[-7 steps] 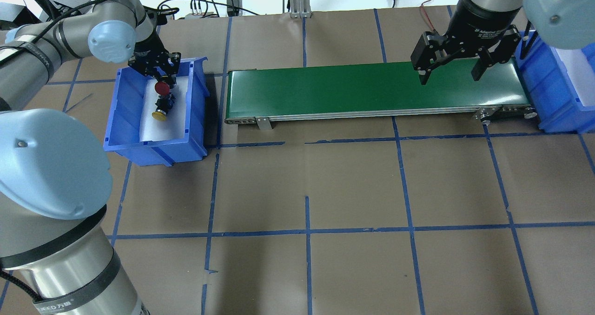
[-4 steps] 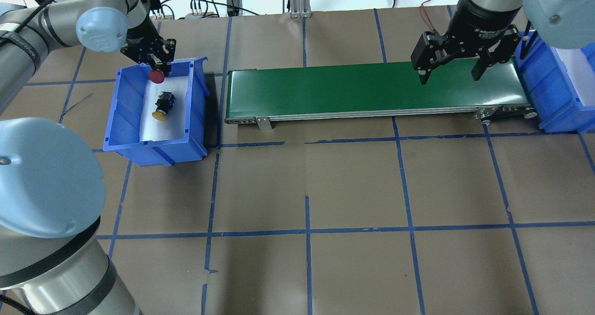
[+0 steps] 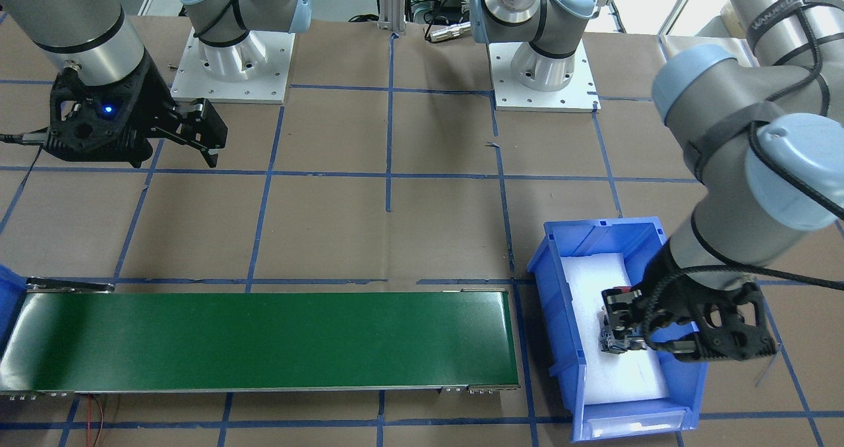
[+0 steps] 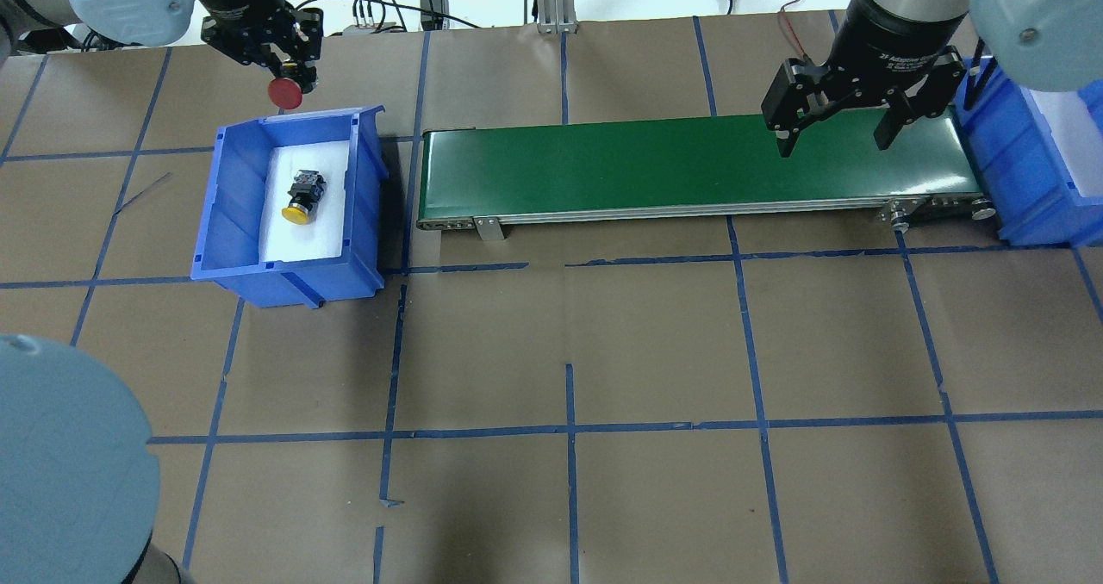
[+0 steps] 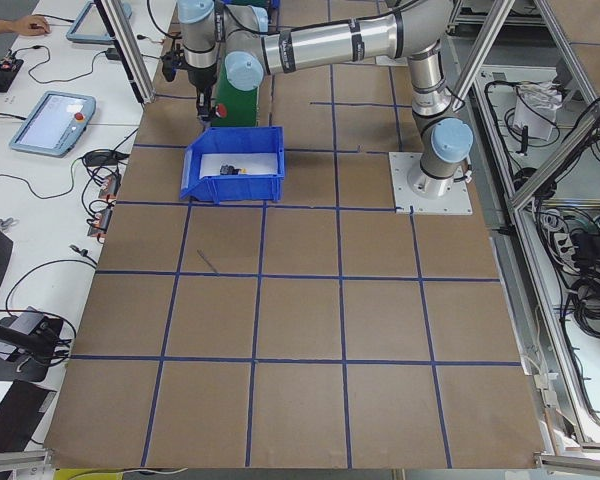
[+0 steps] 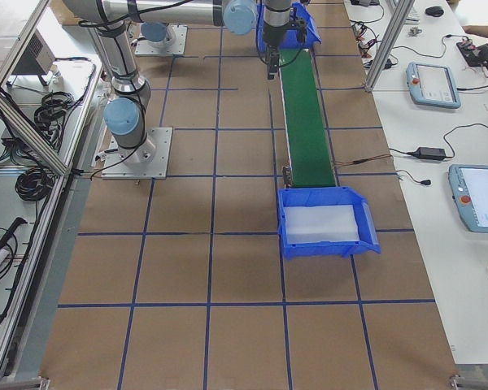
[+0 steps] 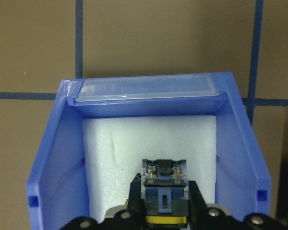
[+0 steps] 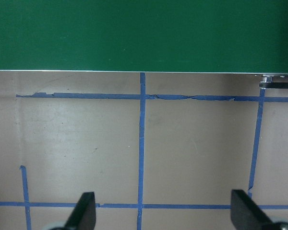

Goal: Transport two buttons from left to right
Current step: 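Carry the red button over and set it on the green conveyor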

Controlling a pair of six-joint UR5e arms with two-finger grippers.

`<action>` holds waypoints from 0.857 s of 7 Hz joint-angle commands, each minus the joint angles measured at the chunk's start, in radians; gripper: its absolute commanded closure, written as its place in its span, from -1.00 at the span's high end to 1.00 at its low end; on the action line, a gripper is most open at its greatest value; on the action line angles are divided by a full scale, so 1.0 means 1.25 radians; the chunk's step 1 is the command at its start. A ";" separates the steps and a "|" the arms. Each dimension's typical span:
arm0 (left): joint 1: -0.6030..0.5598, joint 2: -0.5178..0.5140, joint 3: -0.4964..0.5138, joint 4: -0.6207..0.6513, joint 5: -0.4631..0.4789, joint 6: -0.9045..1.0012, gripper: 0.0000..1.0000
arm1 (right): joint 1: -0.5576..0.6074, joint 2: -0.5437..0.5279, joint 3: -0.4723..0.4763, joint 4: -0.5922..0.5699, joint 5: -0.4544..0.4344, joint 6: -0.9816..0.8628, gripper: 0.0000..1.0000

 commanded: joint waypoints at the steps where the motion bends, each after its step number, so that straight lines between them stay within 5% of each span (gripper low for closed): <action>1: -0.111 -0.006 -0.003 0.013 -0.002 -0.182 -0.91 | 0.000 0.001 0.000 0.000 0.000 0.000 1.00; 6: -0.259 -0.137 -0.008 0.170 0.003 -0.419 -0.91 | 0.000 0.001 0.001 0.000 0.001 -0.001 1.00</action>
